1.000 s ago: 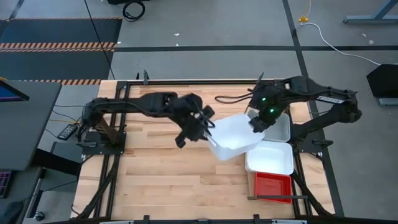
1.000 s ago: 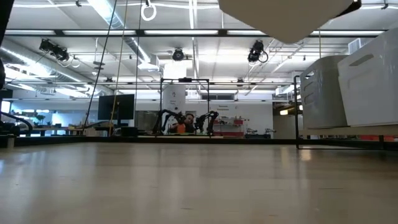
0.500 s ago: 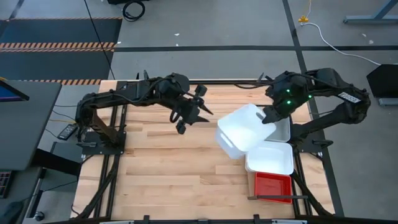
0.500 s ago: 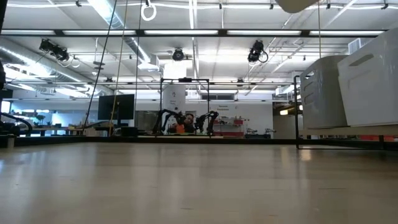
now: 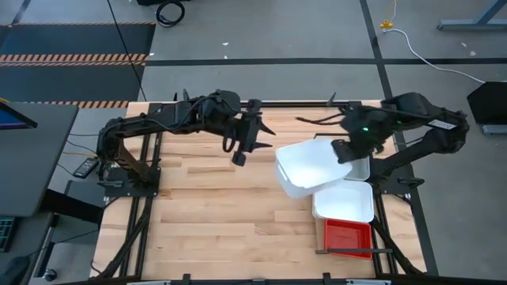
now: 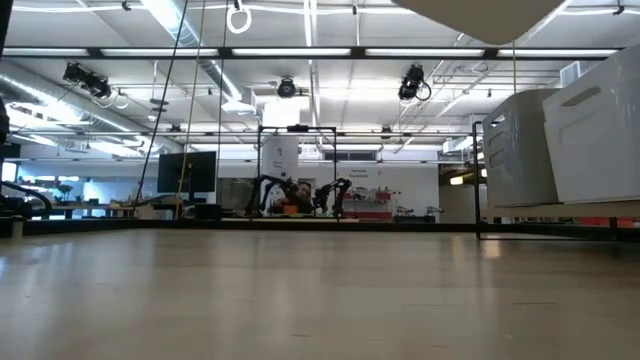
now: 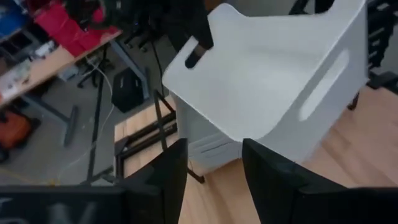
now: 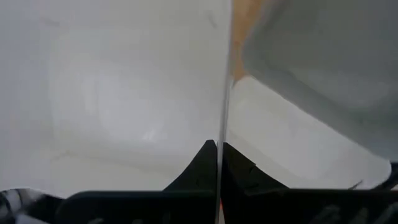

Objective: Stack baskets on shelf by color
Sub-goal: Stack the white bin on top of the white bin on the shelf

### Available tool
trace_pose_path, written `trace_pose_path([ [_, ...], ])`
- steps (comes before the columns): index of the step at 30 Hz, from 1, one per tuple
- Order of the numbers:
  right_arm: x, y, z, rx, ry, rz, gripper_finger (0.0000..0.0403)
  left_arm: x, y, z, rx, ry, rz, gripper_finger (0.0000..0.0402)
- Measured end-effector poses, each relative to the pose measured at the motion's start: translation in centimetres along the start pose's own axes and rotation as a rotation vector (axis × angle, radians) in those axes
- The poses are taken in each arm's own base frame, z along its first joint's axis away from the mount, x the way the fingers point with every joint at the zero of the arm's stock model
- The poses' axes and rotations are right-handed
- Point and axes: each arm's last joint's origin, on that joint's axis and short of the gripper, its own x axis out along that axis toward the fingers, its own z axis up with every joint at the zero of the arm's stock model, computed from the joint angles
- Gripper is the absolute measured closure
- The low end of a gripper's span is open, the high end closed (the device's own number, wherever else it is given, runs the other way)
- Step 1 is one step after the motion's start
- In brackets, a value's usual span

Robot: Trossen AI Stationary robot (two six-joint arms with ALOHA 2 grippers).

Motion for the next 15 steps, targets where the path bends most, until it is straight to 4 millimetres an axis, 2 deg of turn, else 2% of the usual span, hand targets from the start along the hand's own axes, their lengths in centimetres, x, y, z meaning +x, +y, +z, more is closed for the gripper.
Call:
trace_pose_path([
  [7,-0.8,-0.7,-1.6,0.161,-0.156,0.02,0.04,-0.5,1.2,-0.6,-0.096,0.009,0.036,0.0256],
  [15,1.4,-0.8,-3.3,0.197,-0.006,-0.066,0.0399,-0.8,2.8,-1.7,-0.133,0.04,0.072,0.0263],
])
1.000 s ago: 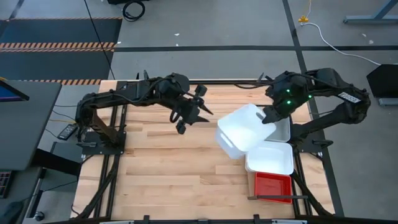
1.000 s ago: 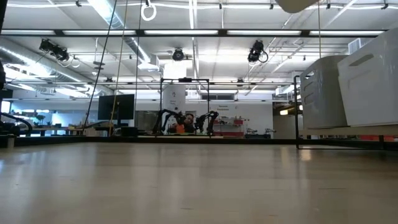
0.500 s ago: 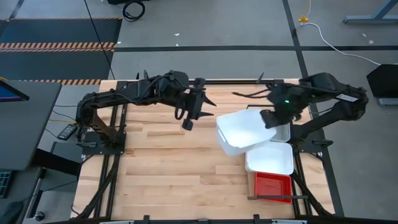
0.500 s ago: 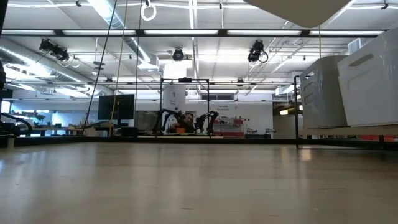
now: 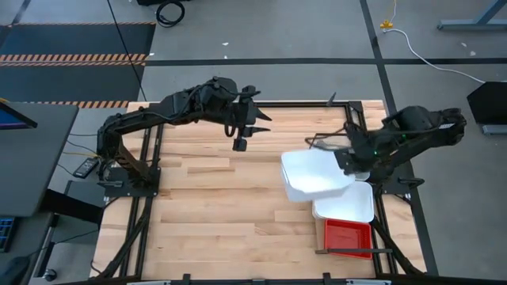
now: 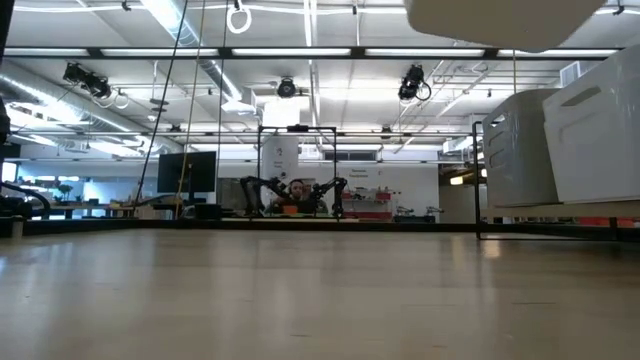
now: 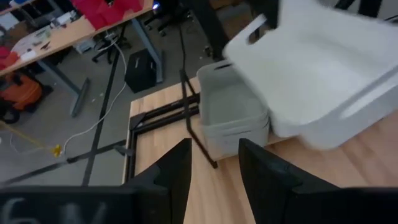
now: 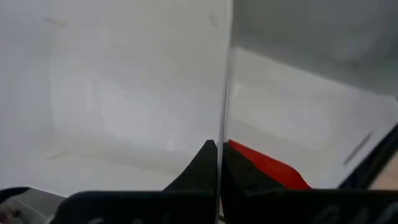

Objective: Stack baskets on shelf by color
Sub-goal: Stack the white bin on top of the white bin on the shelf

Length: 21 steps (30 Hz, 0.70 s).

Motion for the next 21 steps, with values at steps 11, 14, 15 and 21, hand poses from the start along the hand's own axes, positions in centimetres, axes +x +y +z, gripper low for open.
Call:
trace_pose_path([
  [11,0.2,-3.3,-1.6,0.053,0.017,-0.005,0.0398,-0.3,0.9,-1.2,-0.072,0.022,-0.095,0.0278],
  [14,0.8,-4.4,-1.7,0.029,0.024,-0.032,0.0398,-0.3,0.9,-1.1,-0.096,0.022,-0.095,0.0282],
  [15,1.1,-4.8,-1.6,0.025,0.024,-0.041,0.0398,-0.3,0.9,-1.1,-0.113,0.022,-0.094,0.0283],
  [21,1.9,-6.7,-1.4,-0.019,0.063,-0.083,0.0398,-0.2,0.7,-0.9,-0.19,0.013,-0.099,0.0285],
])
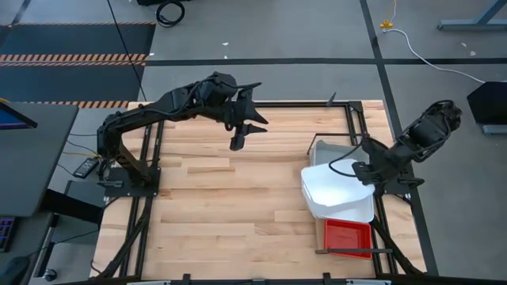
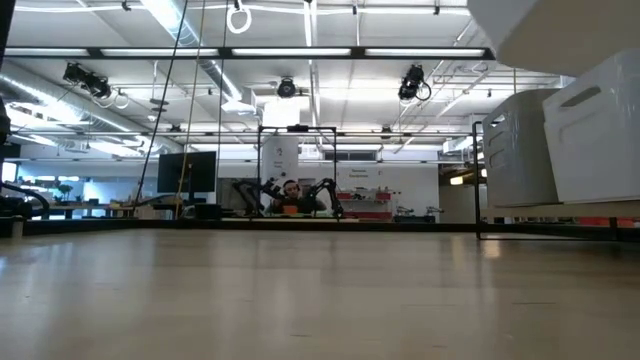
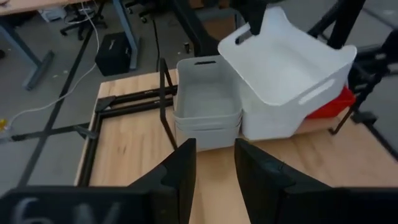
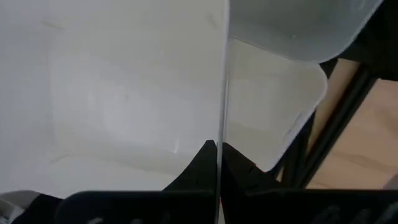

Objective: Stack baskets on shelf by color
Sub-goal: Stack the white bin on top of the white bin on the shelf

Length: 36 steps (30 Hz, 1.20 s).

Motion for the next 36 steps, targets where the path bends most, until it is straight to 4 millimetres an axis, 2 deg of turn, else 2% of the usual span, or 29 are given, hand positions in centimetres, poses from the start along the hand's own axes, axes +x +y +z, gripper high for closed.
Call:
trace_pose_path([
  [10,1.4,-2.2,0.3,-0.044,0.03,-0.037,0.0397,-0.7,-1.5,1.0,-0.1,-0.028,0.036,0.0285],
  [17,2.7,-2.8,0.1,-0.099,-0.026,-0.094,0.0394,-0.8,-2.9,1.4,-0.104,-0.025,0.073,0.0285],
  [26,2.9,-2.7,0.0,-0.108,-0.056,-0.081,0.0394,-0.6,-4.4,1.8,-0.107,-0.022,0.083,0.0285],
  [36,3.2,-2.9,-1.4,-0.16,0.122,-0.23,0.0387,-0.4,-5.4,2.0,-0.094,-0.02,0.088,0.0285],
])
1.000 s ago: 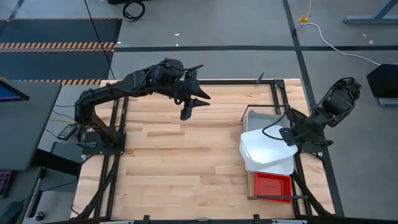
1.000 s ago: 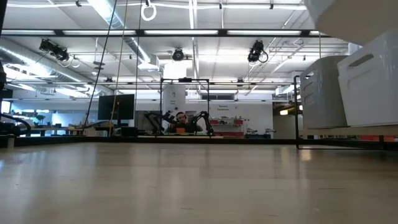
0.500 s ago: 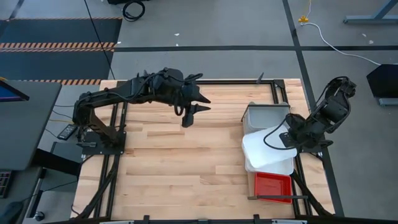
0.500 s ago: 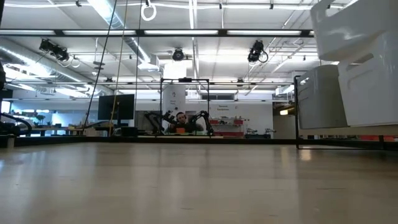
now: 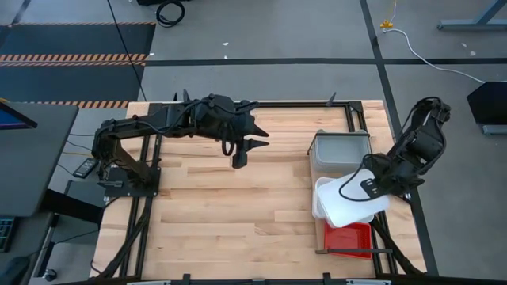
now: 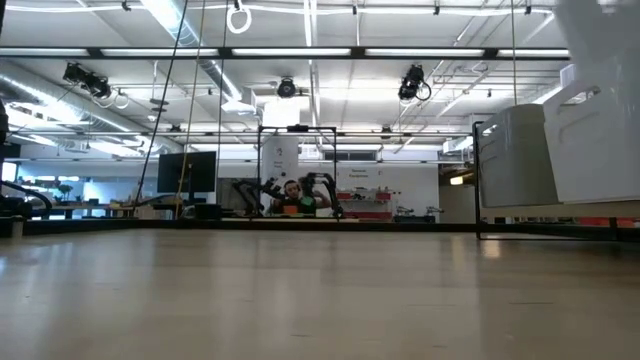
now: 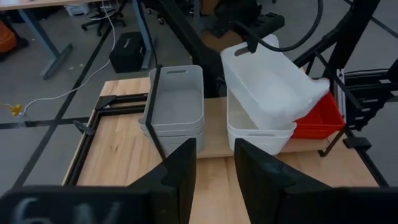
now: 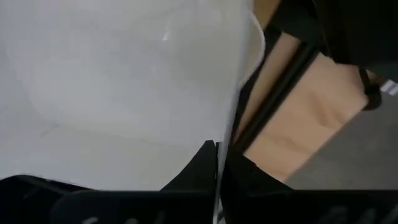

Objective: Stack baskets on shelf by color
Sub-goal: Stack the white bin on top of the white bin on the shelf

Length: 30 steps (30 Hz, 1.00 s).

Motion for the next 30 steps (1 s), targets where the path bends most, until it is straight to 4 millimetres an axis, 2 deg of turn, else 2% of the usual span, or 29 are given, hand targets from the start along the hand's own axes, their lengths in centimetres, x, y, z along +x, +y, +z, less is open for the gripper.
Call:
trace_pose_path([
  [14,1.3,0.7,-0.2,0.134,-0.053,-0.043,0.034,0.0,0.0,0.1,0.003,-0.005,0.009,0.0285],
  [24,1.7,2.4,-0.3,0.19,-0.086,0.082,0.0337,0.0,0.0,0.1,0.004,-0.005,0.008,0.0285],
  [30,2.0,2.8,-0.4,0.192,-0.089,0.07,0.0337,0.0,0.0,0.1,0.004,-0.004,0.008,0.0285],
])
